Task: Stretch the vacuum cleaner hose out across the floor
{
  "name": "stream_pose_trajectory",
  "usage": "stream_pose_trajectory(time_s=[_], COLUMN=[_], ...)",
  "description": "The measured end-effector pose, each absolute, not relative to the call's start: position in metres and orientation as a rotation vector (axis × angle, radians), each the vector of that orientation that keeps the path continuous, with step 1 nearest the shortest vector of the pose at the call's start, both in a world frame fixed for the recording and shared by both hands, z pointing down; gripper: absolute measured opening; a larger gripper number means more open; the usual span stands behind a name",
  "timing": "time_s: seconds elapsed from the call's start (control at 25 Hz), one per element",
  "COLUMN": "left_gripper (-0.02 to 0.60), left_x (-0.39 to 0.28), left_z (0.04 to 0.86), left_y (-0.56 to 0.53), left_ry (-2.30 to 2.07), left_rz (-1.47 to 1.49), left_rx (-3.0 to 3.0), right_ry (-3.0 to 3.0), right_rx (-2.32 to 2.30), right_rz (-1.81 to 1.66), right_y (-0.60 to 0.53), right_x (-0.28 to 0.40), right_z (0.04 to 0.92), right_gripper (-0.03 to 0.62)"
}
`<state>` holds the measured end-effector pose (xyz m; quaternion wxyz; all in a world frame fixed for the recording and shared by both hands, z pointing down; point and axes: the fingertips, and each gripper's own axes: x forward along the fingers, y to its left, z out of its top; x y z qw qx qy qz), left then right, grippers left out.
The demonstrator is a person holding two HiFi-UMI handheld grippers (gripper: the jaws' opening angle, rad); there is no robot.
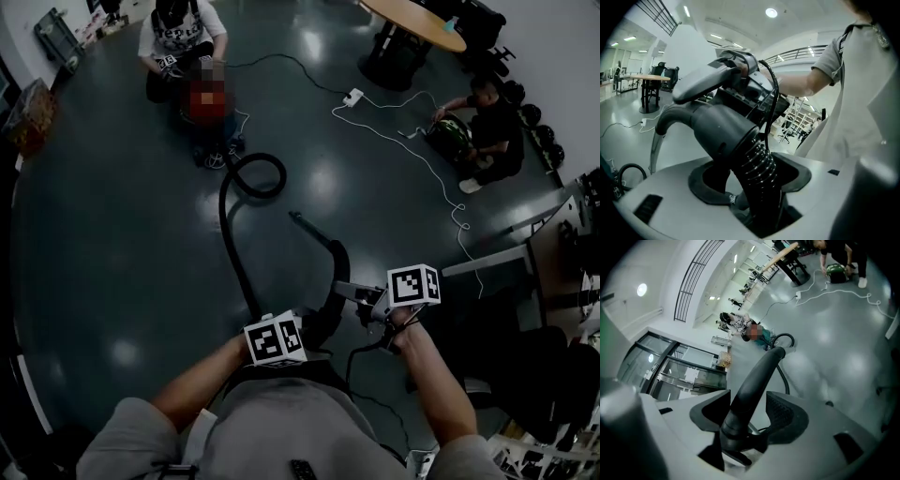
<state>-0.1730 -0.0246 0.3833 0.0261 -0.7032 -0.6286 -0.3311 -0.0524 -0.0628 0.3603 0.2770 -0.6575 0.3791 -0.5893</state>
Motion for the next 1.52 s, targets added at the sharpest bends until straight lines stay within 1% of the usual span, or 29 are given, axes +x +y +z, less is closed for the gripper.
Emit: stream_pose_trajectory(time_s=[0.2, 0.36, 0.56, 0.68, 0.8, 0.88, 1.04, 1.2, 1.44, 1.52], left_gripper=[0.279, 0.279, 0.278, 0.278, 0.276, 0.273, 0.272, 0.27, 0.268, 0.268], left_x=[-0.196, -0.228, -0.272, -0.297, -0.324, -0.339, -0.368, -0.395, -0.445, -0.461], left_z=[0.391, 0.394, 0.382, 0.368, 0.361, 0.358, 0.352, 0.349, 0.341, 0.34], left_y=[-0.042, -0.034, -0.024, -0.024, -0.033, -0.044, -0.066, -0.092, -0.146, -0.165], left_ry=[-1.945, -1.94, -1.918, -1.912, -1.891, -1.879, -1.88, -1.921, -1.991, -1.992], left_rz=[-1.116, -1.175, -1.223, -1.228, -1.244, -1.248, -1.243, -1.212, -1.124, -1.101], left_rx=[-2.156, -2.133, -2.1, -2.021, -1.933, -1.881, -1.765, -1.717, -1.628, -1.624], right_ry=[1.173, 1.435, 1.957, 2.351, 2.769, 2.98, 3.264, 3.414, 3.581, 3.669], right_rx=[-1.991, -2.213, -2.594, -2.698, -2.599, -2.487, -2.318, -2.177, -2.133, -2.159], right_rz=[-1.516, -1.373, -1.115, -0.879, -0.624, -0.546, -0.523, -0.616, -0.57, -0.507], right_y=[-0.033, -0.024, -0.017, -0.024, -0.04, -0.047, -0.059, -0.083, -0.159, -0.174], right_x=[-0.087, -0.113, -0.146, -0.161, -0.185, -0.203, -0.241, -0.285, -0.36, -0.382], right_z=[0.341, 0.336, 0.341, 0.337, 0.328, 0.326, 0.327, 0.342, 0.36, 0.365], right_gripper=[0.235, 0.235, 0.235, 0.235, 0.235, 0.235, 0.235, 0.235, 0.233, 0.129])
